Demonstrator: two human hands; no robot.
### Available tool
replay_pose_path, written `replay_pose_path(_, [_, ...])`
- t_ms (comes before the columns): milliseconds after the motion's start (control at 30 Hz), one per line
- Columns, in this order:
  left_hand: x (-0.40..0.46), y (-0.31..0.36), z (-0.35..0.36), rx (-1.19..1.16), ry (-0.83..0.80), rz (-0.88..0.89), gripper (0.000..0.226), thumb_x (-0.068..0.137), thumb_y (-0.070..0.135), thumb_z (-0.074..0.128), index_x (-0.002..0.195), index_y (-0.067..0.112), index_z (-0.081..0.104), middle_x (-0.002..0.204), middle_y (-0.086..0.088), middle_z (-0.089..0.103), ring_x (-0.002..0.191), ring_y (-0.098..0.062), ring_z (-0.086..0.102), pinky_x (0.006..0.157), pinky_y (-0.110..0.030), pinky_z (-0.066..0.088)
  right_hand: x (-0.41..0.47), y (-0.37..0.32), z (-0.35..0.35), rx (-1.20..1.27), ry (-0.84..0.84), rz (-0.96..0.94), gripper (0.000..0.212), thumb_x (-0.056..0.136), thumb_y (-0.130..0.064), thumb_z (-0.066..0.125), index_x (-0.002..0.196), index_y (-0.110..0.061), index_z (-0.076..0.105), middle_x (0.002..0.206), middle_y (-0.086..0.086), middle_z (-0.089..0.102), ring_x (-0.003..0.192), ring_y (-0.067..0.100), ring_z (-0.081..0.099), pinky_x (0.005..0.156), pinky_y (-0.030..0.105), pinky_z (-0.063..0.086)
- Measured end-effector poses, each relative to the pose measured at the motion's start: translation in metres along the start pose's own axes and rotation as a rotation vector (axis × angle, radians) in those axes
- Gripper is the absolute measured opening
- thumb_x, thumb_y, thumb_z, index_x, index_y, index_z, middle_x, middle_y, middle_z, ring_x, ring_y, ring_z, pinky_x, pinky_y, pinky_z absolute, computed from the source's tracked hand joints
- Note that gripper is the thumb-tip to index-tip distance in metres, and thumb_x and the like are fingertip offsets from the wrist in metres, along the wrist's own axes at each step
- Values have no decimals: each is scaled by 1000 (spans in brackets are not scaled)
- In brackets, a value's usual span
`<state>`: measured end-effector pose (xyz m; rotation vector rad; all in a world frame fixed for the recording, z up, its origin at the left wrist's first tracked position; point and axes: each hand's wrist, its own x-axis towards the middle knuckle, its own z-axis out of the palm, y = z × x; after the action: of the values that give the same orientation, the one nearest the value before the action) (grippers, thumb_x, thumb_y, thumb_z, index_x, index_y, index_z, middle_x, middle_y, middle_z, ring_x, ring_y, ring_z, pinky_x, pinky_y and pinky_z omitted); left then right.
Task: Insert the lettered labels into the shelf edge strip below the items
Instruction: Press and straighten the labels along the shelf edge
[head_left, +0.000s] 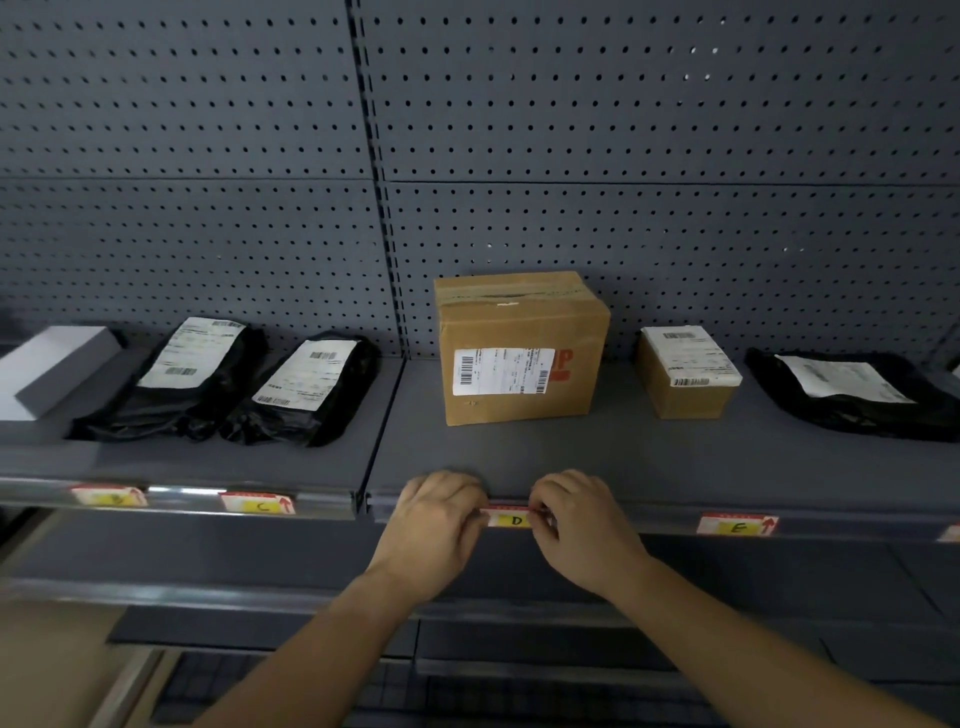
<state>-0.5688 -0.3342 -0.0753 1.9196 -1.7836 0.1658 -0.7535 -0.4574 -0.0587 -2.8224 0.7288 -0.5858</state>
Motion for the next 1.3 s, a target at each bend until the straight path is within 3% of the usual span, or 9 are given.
replay_pose_path(133, [-19,-25,-17,18,79,27,22,82,27,72,103,27,67,113,11,61,110,-12,53,95,-25,32,18,-33,17,9,7,-38,8,90,-31,58,95,-27,62,102,-13,58,97,6,50,88,29,41])
replay_pose_path(333, [-49,-98,-61,57,174,39,18,86,31,61,101,24,67,111,9,63,108,-14,54,92,-28,34,59,-108,49,50,58,-77,6,88,-28,59,91,-25,63,101,-11,60,97,8,50,86,30,39])
replay_pose_path(667, [-103,-224,-122,114,247,62,13,88,28,60,92,24,71,104,9,65,99,-15,56,87,-30,38,114,-227,105,90,69,-38,10,87,-28,57,90,-21,64,101,-7,63,96,13,55,82,33,43])
replay_pose_path(933, [-110,-252,-131,114,186,51,17,88,32,56,90,23,71,99,11,65,94,-14,56,83,-28,38,120,-247,113,73,58,77,11,93,-29,54,97,-25,63,104,-11,61,97,9,51,86,28,36])
replay_pose_path(1033, [-106,-252,-130,93,177,41,6,83,23,70,89,24,69,97,12,64,92,-13,57,82,-28,42,122,-245,113,69,36,84,11,93,-29,52,96,-25,62,104,-11,60,97,10,50,87,27,35])
replay_pose_path(1167, [-103,-252,-128,86,129,11,13,79,17,76,87,23,67,94,11,64,89,-14,59,77,-31,47,126,-243,112,64,6,73,11,93,-27,52,92,-23,62,104,-9,61,98,12,51,89,29,37])
replay_pose_path(1300, [-100,-256,-126,75,99,30,4,86,20,63,87,24,65,92,10,62,84,-14,58,73,-28,45,129,-241,113,65,-24,54,11,94,-23,51,90,-22,61,105,-8,61,99,13,51,91,31,38])
